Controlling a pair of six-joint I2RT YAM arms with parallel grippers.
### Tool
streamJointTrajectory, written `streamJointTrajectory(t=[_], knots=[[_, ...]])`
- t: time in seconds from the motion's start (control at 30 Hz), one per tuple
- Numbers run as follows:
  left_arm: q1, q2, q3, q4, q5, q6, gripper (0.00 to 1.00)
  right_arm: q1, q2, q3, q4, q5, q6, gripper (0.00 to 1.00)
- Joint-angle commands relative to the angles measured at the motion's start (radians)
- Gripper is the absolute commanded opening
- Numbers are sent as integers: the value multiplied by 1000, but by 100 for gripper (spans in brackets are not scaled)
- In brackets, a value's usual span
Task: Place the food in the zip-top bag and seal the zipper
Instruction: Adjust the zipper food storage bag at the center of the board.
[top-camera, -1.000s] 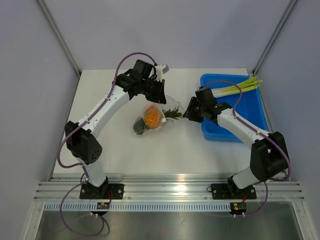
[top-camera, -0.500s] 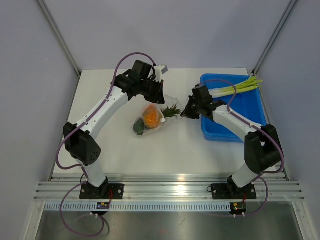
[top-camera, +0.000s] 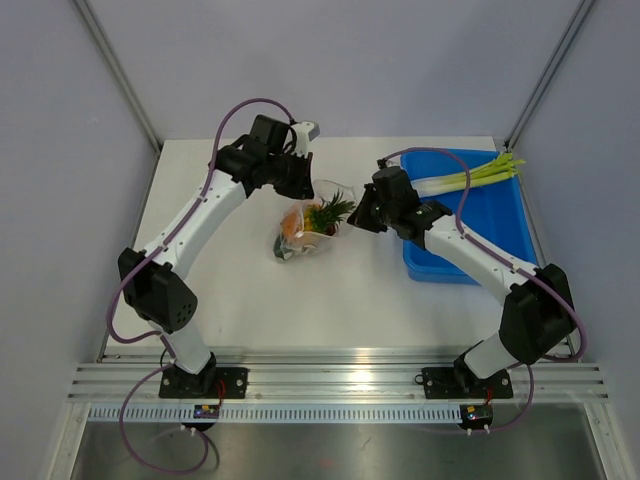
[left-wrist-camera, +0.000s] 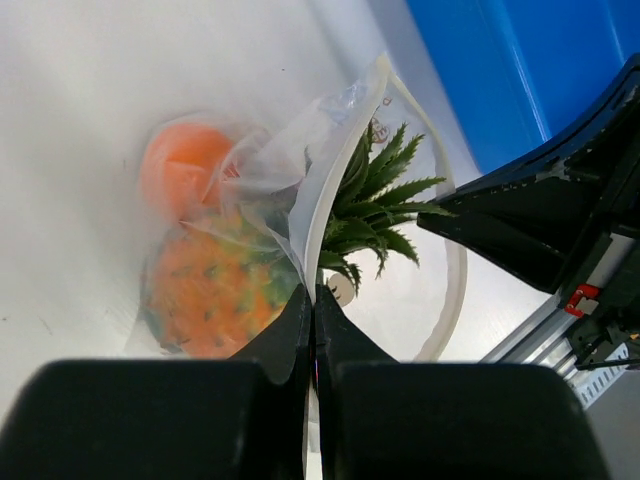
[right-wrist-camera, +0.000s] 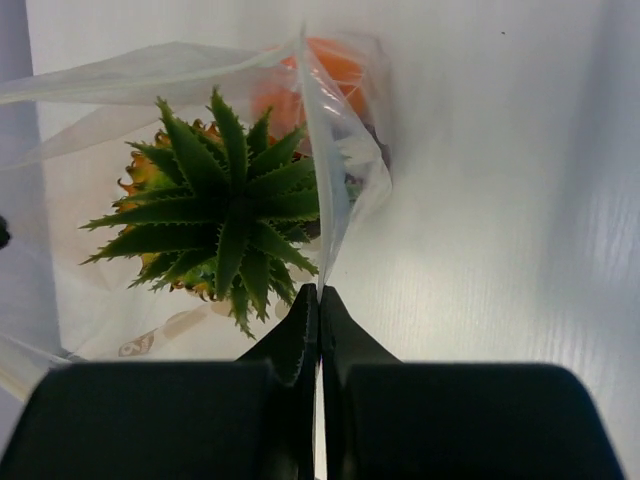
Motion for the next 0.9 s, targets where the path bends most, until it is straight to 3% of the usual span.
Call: streamJointTrajectory(t=[0.0,0.3,0.57,0.87], knots=[[6,-34,74,-5,-40,39,0,-4,-35,-14,23,52,28,0],[6,-42,111,-50,-126,70,0,-4,-150,-3,52,144,40,0],[-2,-73,117,-10,53,42,0,-1,-101,51,103,37,61,0],[-69,-15,145,22,220,56,0,-1,36,264,23,77,24,0]])
